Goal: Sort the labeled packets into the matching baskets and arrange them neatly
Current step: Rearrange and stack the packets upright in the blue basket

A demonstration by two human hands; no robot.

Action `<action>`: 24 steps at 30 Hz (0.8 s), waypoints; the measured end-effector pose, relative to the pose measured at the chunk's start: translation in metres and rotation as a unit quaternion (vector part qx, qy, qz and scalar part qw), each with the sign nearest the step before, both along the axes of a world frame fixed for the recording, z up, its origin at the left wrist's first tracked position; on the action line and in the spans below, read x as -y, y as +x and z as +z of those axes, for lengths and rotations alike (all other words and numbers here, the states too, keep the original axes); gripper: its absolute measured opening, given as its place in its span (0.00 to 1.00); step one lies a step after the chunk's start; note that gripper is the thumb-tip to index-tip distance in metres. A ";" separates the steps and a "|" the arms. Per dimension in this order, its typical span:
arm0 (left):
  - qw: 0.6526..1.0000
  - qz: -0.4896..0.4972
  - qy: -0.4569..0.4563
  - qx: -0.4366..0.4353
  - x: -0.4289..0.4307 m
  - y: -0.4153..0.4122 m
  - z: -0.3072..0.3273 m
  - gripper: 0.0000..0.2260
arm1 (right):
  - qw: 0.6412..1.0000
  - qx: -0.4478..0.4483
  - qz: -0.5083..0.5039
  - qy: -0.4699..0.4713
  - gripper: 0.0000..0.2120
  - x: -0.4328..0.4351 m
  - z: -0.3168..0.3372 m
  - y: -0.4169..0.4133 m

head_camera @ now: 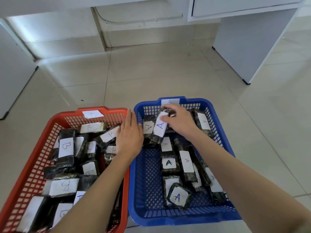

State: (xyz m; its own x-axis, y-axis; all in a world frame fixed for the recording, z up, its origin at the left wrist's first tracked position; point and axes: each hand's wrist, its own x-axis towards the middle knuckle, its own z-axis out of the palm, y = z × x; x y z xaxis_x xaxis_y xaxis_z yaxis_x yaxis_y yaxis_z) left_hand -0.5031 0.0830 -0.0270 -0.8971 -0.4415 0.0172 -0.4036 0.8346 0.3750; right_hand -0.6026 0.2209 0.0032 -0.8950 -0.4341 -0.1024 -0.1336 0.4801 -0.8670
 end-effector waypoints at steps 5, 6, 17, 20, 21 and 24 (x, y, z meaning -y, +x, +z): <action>0.998 -0.012 0.052 -0.036 0.001 0.003 0.000 0.23 | 0.999 0.022 -0.019 0.032 0.18 0.041 -0.018 0.001; 0.998 -0.011 0.053 -0.040 0.001 0.002 -0.001 0.23 | 0.999 0.015 -0.021 0.038 0.18 0.044 -0.020 0.004; 0.996 -0.017 0.069 -0.052 0.003 0.002 -0.004 0.22 | 0.994 0.106 0.013 -0.025 0.18 0.027 -0.028 0.038; 0.995 -0.004 0.082 -0.055 0.004 0.002 -0.005 0.23 | 0.992 0.123 -0.005 -0.032 0.18 0.038 -0.027 0.035; 0.995 -0.003 0.082 -0.054 0.005 0.001 -0.006 0.23 | 0.991 0.129 -0.013 -0.036 0.18 0.040 -0.028 0.034; 0.995 -0.001 0.086 -0.054 0.004 0.001 -0.006 0.23 | 0.992 0.118 -0.026 -0.040 0.19 0.041 -0.029 0.030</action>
